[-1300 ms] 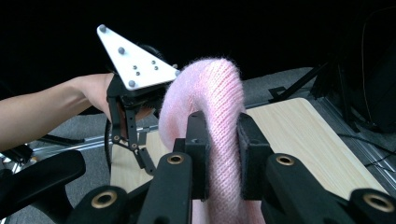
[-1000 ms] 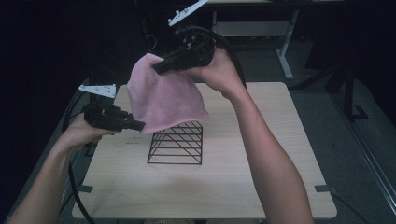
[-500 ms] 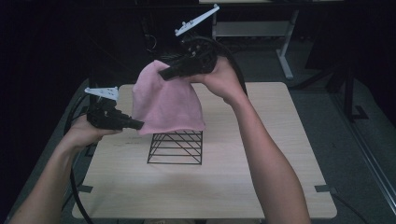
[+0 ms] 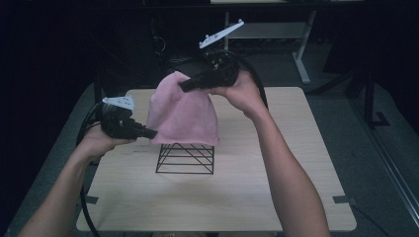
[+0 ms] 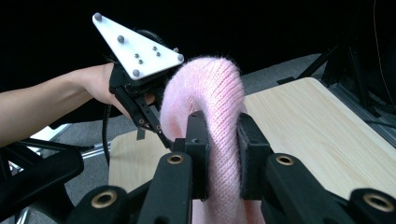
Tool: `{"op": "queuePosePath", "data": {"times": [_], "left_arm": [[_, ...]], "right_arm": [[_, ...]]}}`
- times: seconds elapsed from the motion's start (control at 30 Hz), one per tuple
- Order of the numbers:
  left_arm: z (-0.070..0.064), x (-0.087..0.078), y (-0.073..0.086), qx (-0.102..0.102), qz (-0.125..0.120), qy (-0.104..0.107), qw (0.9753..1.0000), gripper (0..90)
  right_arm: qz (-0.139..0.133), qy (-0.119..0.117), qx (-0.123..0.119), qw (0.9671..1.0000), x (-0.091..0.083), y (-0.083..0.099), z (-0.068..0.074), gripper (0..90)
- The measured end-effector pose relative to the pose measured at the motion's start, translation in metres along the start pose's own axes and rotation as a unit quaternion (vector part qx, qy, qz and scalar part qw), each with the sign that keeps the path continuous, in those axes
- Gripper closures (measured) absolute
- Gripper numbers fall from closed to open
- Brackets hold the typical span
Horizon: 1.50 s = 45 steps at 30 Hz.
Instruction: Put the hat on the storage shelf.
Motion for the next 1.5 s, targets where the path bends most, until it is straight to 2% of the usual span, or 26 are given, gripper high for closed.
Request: {"op": "queuePosePath", "data": {"times": [0.3, 0.37, 0.67, 1.03, 1.5], "left_arm": [[-0.001, 0.003, 0.005, 0.005, 0.008, -0.004, 0.9999, 83.4], [-0.001, 0.003, 0.007, 0.011, 0.008, -0.008, 0.9999, 83.5], [-0.002, 0.005, 0.02, 0.01, 0.008, -0.008, 0.9999, 83.4], [0.0, 0.017, 0.042, -0.003, 0.019, -0.006, 0.9998, 83.4], [0.003, 0.03, 0.056, -0.014, 0.028, -0.009, 0.9995, 83.4]], "right_arm": [[-0.004, -0.01, 0.004, 0.9999, 0.003, 0.007, 0.0, 77.6], [-0.004, -0.013, -0.001, 0.9999, 0.006, 0.008, 0.003, 77.6], [0.001, -0.026, -0.006, 0.9996, 0.015, 0.013, 0.01, 77.6], [0.018, -0.045, -0.003, 0.9988, 0.033, 0.03, 0.013, 77.5], [0.019, -0.055, 0.003, 0.9983, 0.044, 0.049, 0.01, 77.4]]}}
Point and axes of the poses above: each handheld gripper's, and its own axes: x roughly forward along the jaws, y roughly out of its underside, z roughly to its left, the point moved 8 cm from there along x, roughly forward along the jaws, and after that the axes turned 1 degree about x, right-handed, at the moved point
